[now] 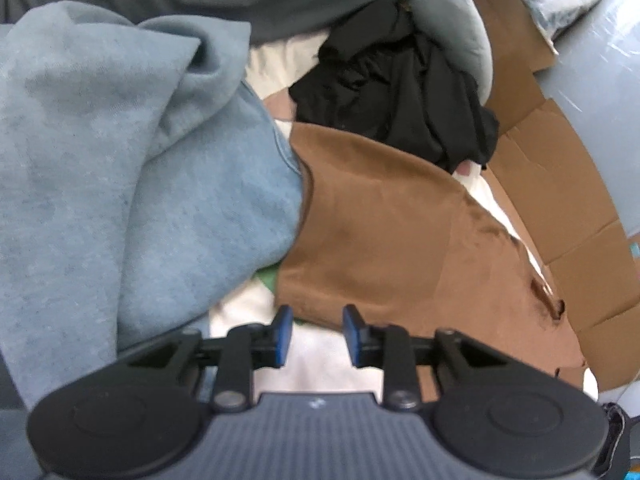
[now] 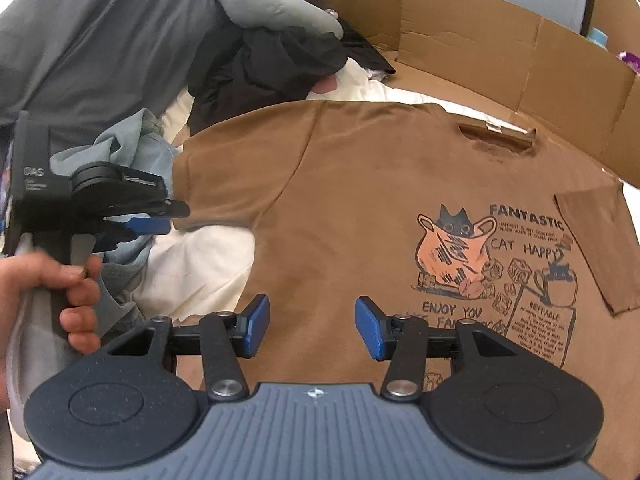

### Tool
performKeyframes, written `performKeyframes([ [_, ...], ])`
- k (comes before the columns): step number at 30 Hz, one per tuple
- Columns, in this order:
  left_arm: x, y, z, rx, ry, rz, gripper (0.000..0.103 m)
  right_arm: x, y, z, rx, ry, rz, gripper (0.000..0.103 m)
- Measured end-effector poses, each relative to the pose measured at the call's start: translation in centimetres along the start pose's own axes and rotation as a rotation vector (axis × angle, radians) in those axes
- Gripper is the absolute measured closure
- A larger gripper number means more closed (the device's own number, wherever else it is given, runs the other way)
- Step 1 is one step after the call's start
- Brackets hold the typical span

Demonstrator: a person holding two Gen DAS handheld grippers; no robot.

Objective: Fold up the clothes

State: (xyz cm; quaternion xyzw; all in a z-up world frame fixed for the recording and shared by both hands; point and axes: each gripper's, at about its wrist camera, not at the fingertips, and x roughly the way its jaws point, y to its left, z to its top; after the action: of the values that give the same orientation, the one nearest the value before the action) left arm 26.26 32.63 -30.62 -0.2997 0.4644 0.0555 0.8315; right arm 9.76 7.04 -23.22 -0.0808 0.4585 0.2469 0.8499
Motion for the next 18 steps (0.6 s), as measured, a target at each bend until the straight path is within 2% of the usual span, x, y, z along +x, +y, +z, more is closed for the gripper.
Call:
performKeyframes([
  [2,0.4,0.3,0.0,-0.033,0.02,0.004,0.073,0.1,0.1,0.2,0.002,-0.002,0.002,0.048],
  [4,0.8,0.7,0.0,-0.056,0.039,0.015,0.061,0.2,0.2,0.4,0.01,-0.002,0.002,0.048],
  [5,1.0,0.8,0.0,-0.059,0.051,0.013,0.048,0.3,0.2,0.5,0.02,-0.001,0.002,0.048],
  [9,1.2,1.7,0.3,-0.1,0.034,0.001,0.049,0.5,0.5,0.6,0.06,0.003,0.008,0.048],
  [13,2.0,2.7,0.6,-0.177,0.056,-0.008,0.05,0.6,1.1,0.1,0.041,0.014,0.012,0.048],
  [18,2.4,2.8,0.4,-0.206,0.029,-0.032,0.045,0.6,1.7,-0.4,0.012,0.02,0.01,0.048],
])
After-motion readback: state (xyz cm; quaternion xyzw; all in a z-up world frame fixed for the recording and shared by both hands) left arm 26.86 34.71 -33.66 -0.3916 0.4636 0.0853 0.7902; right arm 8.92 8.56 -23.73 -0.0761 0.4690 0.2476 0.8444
